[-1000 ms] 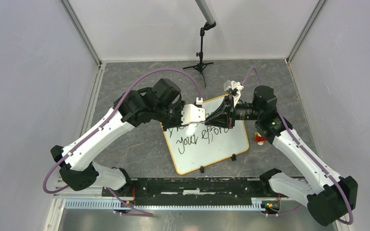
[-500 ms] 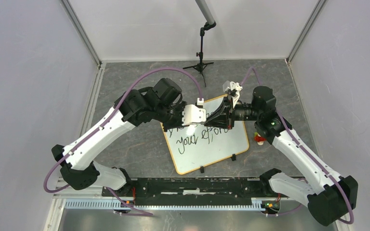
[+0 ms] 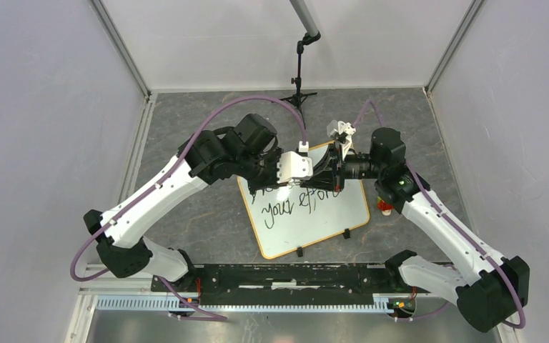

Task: Write a sentence on the whiteboard
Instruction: Insert the whiteboard marker without the cap into the pen cap.

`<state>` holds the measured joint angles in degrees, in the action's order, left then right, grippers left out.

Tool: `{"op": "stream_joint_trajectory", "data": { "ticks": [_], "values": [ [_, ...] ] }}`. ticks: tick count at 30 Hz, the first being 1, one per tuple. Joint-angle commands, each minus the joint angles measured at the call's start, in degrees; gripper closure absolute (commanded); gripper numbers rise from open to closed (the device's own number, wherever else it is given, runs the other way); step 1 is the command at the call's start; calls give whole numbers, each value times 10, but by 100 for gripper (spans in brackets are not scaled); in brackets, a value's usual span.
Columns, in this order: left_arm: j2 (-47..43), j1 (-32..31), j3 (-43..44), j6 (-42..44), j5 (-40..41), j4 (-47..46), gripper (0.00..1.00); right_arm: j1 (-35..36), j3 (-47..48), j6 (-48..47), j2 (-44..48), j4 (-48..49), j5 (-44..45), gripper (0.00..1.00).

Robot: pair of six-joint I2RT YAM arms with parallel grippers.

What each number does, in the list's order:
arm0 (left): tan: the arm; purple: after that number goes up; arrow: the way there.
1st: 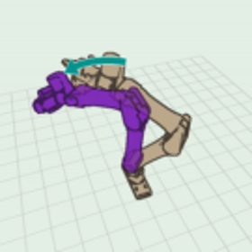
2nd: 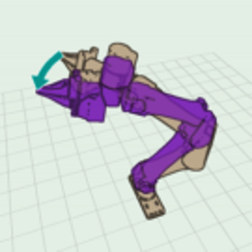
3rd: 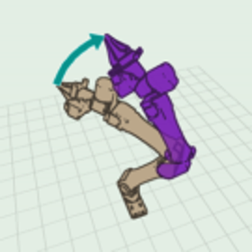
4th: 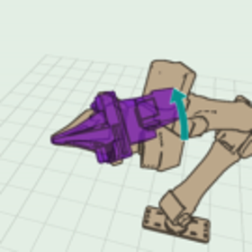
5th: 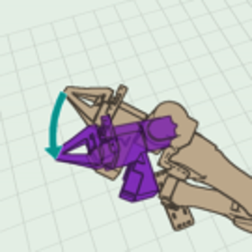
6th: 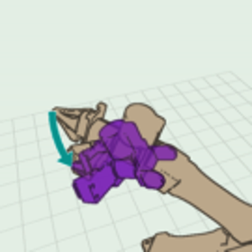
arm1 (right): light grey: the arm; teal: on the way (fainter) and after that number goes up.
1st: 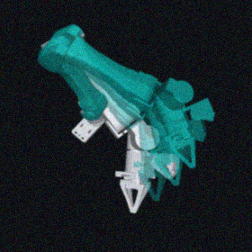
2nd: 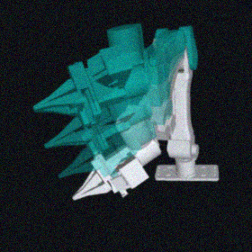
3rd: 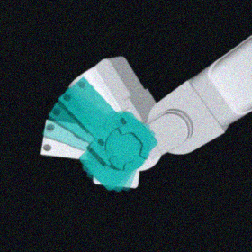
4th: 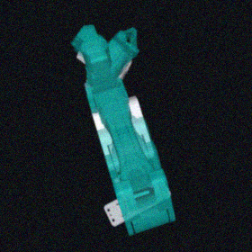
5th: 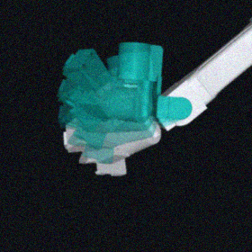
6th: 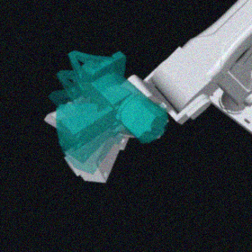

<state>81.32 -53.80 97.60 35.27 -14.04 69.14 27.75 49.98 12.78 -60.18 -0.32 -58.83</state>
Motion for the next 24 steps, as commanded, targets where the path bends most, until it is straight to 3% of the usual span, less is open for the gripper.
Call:
{"op": "stream_joint_trajectory", "data": {
  "ticks": [1, 7, 14, 19, 22, 24],
  "values": [
    [8, -3, 27, -41, -41, -36, 98, 5, -4, 29, -7, 66, 4, 100],
    [13, -20, 35, -19, -52, -44, 98, 15, -15, 58, -23, 102, -11, 100],
    [22, -64, 45, -25, -4, -58, 94, 27, -34, 63, -24, 115, -1, 100],
    [19, -52, 50, -25, 20, -33, 68, 21, -12, 26, -22, 78, -5, 100],
    [3, -13, 51, -14, -13, -3, 48, 9, -3, 22, -19, 65, -4, 100],
    [-17, 3, 31, 3, -10, 4, 42, -1, -5, 25, -17, 66, -3, 100]
  ]
}}
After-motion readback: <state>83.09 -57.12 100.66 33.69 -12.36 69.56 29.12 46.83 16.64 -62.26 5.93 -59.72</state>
